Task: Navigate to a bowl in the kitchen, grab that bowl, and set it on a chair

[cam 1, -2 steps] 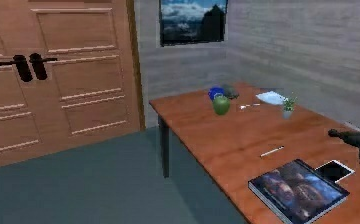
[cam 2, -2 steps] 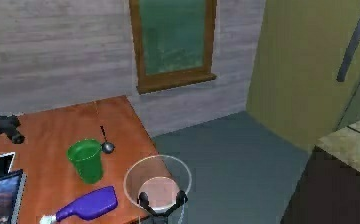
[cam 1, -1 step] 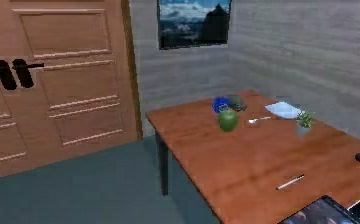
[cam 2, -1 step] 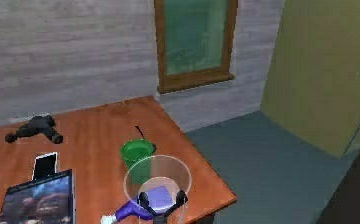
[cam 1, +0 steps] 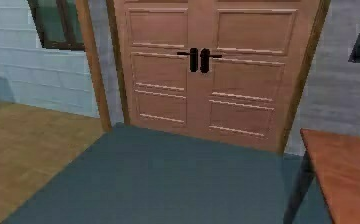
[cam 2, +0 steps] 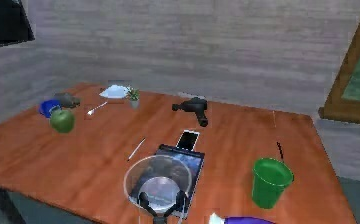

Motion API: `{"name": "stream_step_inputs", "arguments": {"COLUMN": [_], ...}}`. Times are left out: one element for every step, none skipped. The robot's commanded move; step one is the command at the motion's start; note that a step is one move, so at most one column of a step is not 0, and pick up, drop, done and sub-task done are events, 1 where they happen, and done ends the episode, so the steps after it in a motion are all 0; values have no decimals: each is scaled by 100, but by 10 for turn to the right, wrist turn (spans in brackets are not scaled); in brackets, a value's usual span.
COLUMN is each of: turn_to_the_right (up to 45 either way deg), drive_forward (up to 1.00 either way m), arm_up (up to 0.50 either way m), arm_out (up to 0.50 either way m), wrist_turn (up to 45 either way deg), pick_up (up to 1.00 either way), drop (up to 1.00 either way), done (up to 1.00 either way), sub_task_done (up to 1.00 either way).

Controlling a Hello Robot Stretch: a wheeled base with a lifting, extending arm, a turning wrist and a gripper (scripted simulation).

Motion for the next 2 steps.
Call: {"name": "stream_step_inputs", "arguments": {"turn_to_the_right": [-450, -240], "drive_forward": [0, 0], "arm_up": [0, 0], "arm_out": [0, 0], "wrist_turn": [0, 0], "pick_up": [0, 0], "drop": [0, 0], "done": [0, 0], "sub_task_done": [0, 0]}}
